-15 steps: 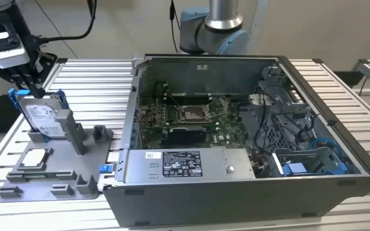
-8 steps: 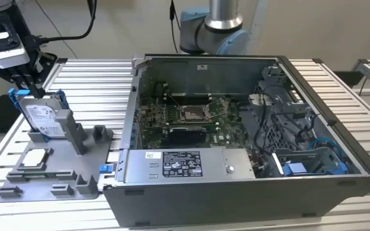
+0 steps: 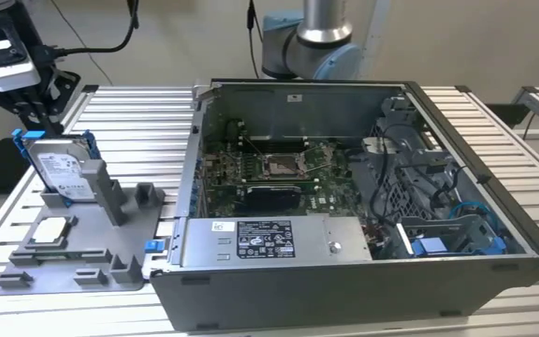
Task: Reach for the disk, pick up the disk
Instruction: 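Reach for the disk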
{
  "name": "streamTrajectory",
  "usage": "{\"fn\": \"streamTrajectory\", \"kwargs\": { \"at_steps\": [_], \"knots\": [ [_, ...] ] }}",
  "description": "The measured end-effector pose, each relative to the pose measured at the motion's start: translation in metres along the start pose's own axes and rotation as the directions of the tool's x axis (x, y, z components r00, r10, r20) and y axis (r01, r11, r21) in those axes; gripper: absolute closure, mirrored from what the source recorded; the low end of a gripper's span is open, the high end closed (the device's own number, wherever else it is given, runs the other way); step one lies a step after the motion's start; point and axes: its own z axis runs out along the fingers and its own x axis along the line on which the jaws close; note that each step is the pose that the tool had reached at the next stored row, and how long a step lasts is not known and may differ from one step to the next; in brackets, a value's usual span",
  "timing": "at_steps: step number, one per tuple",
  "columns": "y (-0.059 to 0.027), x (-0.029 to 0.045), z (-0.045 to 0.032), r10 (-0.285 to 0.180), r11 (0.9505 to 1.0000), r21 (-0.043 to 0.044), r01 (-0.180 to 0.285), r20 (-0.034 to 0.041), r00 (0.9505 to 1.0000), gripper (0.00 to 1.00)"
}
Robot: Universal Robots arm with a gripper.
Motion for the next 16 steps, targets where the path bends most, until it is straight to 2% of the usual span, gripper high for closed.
{"fn": "streamTrajectory", "kwargs": {
  "at_steps": [6,8,14,16],
  "knots": [
    [0.0055,0.0269,0.0011,0.000,1.0000,0.0001,0.000,-0.0002,1.0000,1.00],
    [0.0085,0.0330,0.0016,0.000,1.0000,0.0000,0.000,0.0000,1.0000,1.00],
    [0.0247,0.0380,0.0038,-0.002,1.0000,0.0000,0.002,0.0000,1.0000,1.00],
    [0.0264,0.0385,0.0043,-0.002,1.0000,0.0000,0.002,0.0000,1.0000,1.00]
  ]
}}
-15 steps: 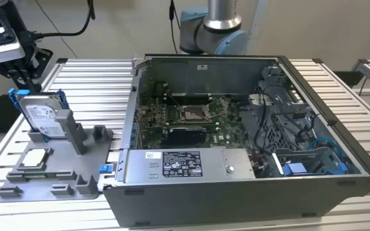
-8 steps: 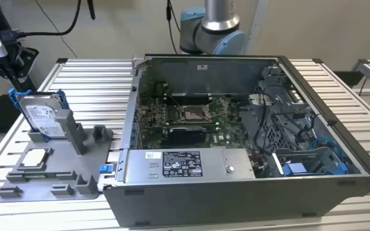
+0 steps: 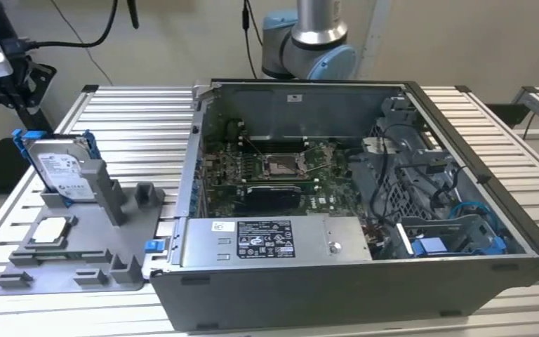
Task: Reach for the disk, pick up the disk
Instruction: 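Reach for the disk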
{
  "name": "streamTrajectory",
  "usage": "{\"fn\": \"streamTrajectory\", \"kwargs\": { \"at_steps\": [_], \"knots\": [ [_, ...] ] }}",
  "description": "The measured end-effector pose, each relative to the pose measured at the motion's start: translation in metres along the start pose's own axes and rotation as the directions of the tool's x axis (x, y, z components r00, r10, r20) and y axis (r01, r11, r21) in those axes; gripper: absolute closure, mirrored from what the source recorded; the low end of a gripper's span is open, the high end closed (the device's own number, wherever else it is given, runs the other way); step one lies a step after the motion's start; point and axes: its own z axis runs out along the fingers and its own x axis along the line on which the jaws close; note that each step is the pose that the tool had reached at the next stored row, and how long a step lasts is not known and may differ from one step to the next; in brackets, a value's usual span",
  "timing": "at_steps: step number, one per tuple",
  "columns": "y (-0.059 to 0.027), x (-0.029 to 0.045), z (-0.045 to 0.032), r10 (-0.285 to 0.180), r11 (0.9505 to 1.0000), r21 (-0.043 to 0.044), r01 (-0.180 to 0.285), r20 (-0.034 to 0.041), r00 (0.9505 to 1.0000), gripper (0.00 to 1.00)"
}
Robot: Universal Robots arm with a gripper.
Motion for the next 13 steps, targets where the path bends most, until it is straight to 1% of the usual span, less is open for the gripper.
{"fn": "streamTrajectory", "kwargs": {
  "at_steps": [2,6,13],
  "knots": [
    [-0.0015,0.0001,-0.0001,-0.002,1.0000,0.0001,0.002,-0.0004,1.0000,1.00],
    [-0.0081,0.0002,-0.0003,-0.005,1.0000,0.0001,0.005,-0.0003,1.0000,1.00],
    [-0.0092,0.0003,-0.0001,-0.005,1.0000,0.0001,0.005,-0.0003,1.0000,1.00]
  ]
}}
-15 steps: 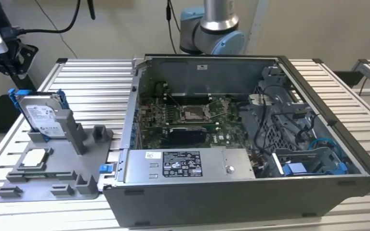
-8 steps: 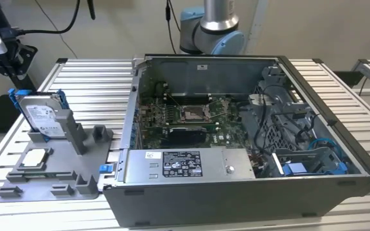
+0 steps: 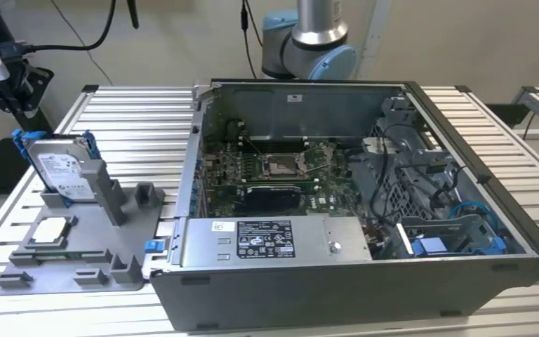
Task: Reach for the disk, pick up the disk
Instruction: 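Reach for the disk, then pick up the disk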
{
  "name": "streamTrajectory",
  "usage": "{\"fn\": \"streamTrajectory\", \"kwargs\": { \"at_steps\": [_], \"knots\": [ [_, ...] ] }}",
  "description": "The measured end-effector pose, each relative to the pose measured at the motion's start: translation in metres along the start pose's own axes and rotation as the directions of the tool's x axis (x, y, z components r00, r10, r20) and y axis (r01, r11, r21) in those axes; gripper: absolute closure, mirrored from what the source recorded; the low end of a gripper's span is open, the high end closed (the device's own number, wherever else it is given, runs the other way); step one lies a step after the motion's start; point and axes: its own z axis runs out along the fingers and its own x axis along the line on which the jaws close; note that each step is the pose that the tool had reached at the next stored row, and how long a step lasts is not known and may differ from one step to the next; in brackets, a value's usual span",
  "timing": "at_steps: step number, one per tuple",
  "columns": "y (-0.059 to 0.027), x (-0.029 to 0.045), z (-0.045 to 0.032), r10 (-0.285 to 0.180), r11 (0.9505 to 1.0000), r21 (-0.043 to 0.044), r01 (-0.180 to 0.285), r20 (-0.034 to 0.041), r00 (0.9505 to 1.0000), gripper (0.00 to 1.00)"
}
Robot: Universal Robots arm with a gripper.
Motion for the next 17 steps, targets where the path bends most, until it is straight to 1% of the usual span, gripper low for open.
{"fn": "streamTrajectory", "kwargs": {
  "at_steps": [4,7,11,17],
  "knots": [
    [-0.0001,0.0000,0.0000,0.000,1.0000,-0.0001,0.000,0.0000,1.0000,1.00],
    [-0.0001,0.0000,0.0000,-0.011,0.9999,0.0000,0.011,-0.0005,0.9999,1.00],
    [-0.0001,0.0000,0.0000,-0.048,0.9988,-0.0001,0.048,-0.0018,0.9988,1.00],
    [-0.0001,0.0001,-0.0001,-0.117,0.9931,-0.0003,0.117,-0.0045,0.9931,1.00]
  ]
}}
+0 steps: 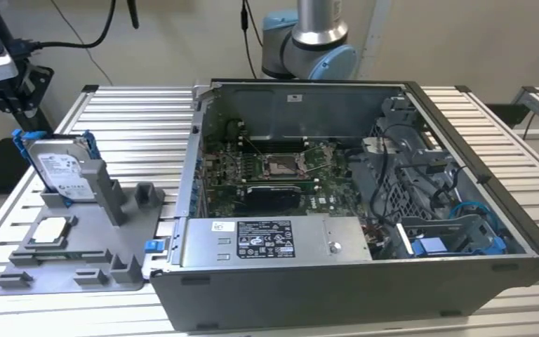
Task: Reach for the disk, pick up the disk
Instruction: 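Pick up the disk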
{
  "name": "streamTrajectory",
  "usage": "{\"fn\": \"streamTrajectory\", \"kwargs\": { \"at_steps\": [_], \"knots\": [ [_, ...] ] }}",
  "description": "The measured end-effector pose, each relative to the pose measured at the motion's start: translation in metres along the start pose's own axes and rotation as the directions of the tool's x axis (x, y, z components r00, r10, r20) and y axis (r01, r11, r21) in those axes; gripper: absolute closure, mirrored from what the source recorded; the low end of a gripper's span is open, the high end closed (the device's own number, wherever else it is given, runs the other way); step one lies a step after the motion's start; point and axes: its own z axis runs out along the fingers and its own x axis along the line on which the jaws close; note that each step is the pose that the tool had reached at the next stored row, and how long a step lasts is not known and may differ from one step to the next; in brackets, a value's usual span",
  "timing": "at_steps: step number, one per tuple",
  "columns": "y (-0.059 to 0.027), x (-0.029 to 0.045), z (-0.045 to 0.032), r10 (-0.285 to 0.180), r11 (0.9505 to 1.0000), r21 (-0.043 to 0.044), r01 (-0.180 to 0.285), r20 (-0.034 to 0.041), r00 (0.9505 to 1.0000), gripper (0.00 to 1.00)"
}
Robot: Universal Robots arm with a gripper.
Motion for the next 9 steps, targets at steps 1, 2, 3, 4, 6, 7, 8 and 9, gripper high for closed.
{"fn": "streamTrajectory", "kwargs": {
  "at_steps": [1,2,3,4,6,7,8,9],
  "knots": [
    [0.0000,0.0000,0.0000,-0.010,1.0000,0.0000,0.010,-0.0003,1.0000,1.00],
    [0.0000,0.0000,0.0000,-0.019,0.9998,0.0000,0.019,-0.0006,0.9998,1.00],
    [0.0000,0.0000,0.0000,-0.028,0.9996,0.0000,0.028,-0.0011,0.9996,1.00],
    [0.0000,0.0000,0.0000,-0.037,0.9993,0.0000,0.037,-0.0013,0.9993,1.00],
    [0.0000,0.0001,-0.0001,-0.051,0.9987,0.0000,0.051,-0.0020,0.9987,1.00],
    [0.0000,0.0001,-0.0001,-0.058,0.9983,0.0000,0.058,-0.0022,0.9983,1.00],
    [0.0000,0.0001,-0.0001,-0.064,0.9980,0.0000,0.064,-0.0024,0.9980,1.00],
    [0.0000,0.0001,-0.0001,-0.070,0.9976,0.0000,0.070,-0.0026,0.9976,1.00]
  ]
}}
